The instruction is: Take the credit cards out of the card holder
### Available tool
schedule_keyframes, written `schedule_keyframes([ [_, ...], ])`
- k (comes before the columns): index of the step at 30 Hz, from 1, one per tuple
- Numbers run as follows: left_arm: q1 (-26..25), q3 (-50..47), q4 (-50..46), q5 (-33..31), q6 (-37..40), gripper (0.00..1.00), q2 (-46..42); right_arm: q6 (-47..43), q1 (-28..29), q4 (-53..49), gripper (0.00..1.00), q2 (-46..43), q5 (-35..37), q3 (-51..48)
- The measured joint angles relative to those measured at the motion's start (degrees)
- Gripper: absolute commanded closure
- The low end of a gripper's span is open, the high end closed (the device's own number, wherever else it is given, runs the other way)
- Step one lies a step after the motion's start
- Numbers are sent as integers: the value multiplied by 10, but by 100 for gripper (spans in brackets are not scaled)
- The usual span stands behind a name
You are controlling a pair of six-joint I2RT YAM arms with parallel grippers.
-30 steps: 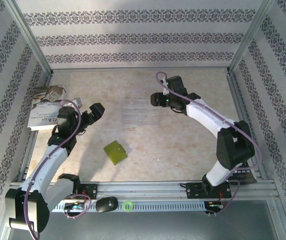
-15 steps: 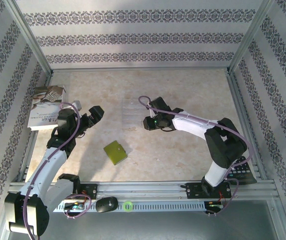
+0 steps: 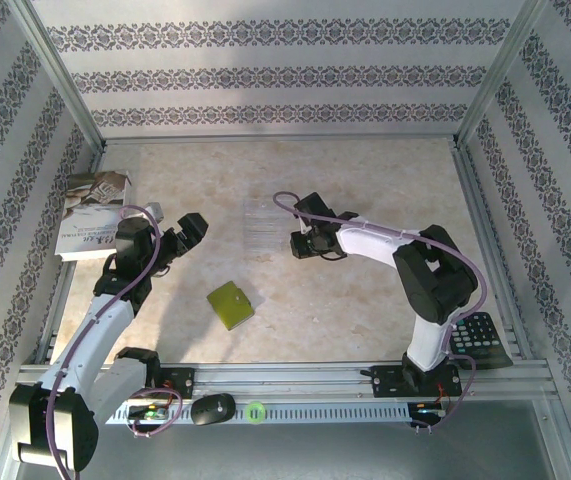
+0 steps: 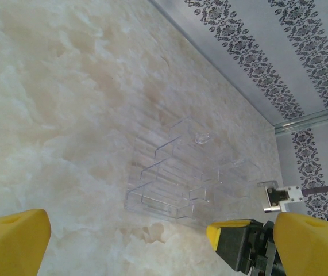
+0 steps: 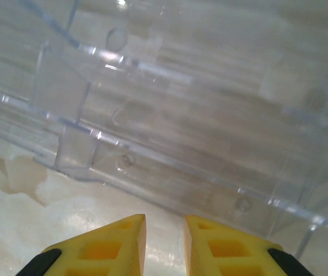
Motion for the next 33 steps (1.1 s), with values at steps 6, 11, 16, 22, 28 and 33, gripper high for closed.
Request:
schedule_keyframes([
  [6,0,0,-2,0,0,1,0,-5,-1,0,60,2,-4,8],
  [11,0,0,-15,-9,4,1,-8,-15,27,15,47,-17,-51,-4],
  [16,-1,0,-22,-24,9,1,-27,-15,92,39,44,-15,-121,-3],
  [22,-3,-1,-30,-34,11,1,-38,-15,154,51,40,29,-180,18],
  [28,-3,-2,-43,-39,12,1,-40,-16,186,54,38,37,-184,20],
  [33,-3,-2,-52,-47,15,1,-44,-15,191,64,39,37,-186,7],
])
